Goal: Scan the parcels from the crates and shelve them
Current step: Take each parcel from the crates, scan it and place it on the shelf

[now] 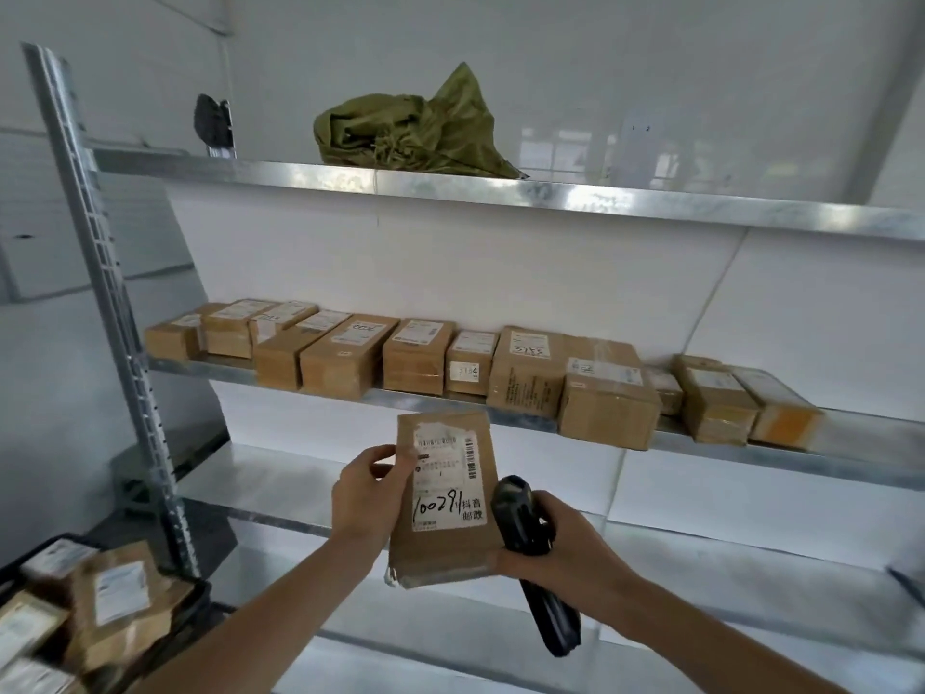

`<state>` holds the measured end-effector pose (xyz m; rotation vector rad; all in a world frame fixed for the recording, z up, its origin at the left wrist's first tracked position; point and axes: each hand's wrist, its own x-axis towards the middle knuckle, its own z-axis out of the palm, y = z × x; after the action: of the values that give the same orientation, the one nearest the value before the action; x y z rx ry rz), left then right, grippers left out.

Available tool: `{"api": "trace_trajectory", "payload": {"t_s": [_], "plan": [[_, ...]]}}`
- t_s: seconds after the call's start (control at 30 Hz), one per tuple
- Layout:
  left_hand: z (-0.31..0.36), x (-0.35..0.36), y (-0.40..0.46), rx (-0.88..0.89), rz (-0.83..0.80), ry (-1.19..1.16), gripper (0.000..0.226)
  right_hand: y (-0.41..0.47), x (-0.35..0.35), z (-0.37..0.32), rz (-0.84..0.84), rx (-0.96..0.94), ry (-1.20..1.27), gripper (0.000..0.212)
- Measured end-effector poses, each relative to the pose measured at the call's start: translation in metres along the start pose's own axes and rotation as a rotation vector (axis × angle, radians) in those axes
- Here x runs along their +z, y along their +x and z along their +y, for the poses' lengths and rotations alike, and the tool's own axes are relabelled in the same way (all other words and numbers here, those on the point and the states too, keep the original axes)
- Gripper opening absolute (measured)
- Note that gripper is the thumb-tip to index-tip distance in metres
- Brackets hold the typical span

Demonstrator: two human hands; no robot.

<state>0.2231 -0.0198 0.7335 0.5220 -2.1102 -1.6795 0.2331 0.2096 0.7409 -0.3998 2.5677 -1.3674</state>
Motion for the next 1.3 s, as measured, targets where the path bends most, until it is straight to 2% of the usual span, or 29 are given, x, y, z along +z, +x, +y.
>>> {"api": "trace_trajectory", "payload": {"t_s": [0.13,0.3,0.43,0.63,0.73,0.87,0.97,1.2,1.3], "plan": [[0.001,0.028,-0.009,-0.016,-0.029,-0.020,0.025,-0.005,-0.020,0.015,-0.021,0.012,0.032,0.036],[-0.005,0.055,-0.017,-0.058,-0.234,-0.099,0.014,-0.005,-0.037,0.043,0.015,0.063,0.081,0.032],[0.000,0.069,-0.029,-0.095,-0.410,-0.135,0.033,-0.009,-0.052,0.061,0.057,0.103,0.160,0.027],[0.001,0.091,-0.042,-0.166,-0.553,-0.093,0.041,-0.019,-0.073,0.079,0.093,0.136,0.223,0.029],[0.002,0.098,-0.047,-0.096,-0.571,-0.084,0.040,-0.025,-0.083,0.085,0.113,0.138,0.248,0.027],[0.003,0.109,-0.051,-0.004,-0.493,-0.064,0.024,-0.030,-0.093,0.088,0.152,0.145,0.276,0.026],[0.007,0.117,-0.054,0.038,-0.537,-0.070,0.021,-0.033,-0.099,0.088,0.181,0.159,0.283,0.023],[0.015,0.126,-0.047,-0.074,-0.699,-0.125,0.036,-0.042,-0.106,0.083,0.274,0.253,0.299,0.026],[0.016,0.131,-0.042,-0.049,-0.720,-0.132,0.043,-0.047,-0.110,0.082,0.289,0.266,0.262,0.028]]}}
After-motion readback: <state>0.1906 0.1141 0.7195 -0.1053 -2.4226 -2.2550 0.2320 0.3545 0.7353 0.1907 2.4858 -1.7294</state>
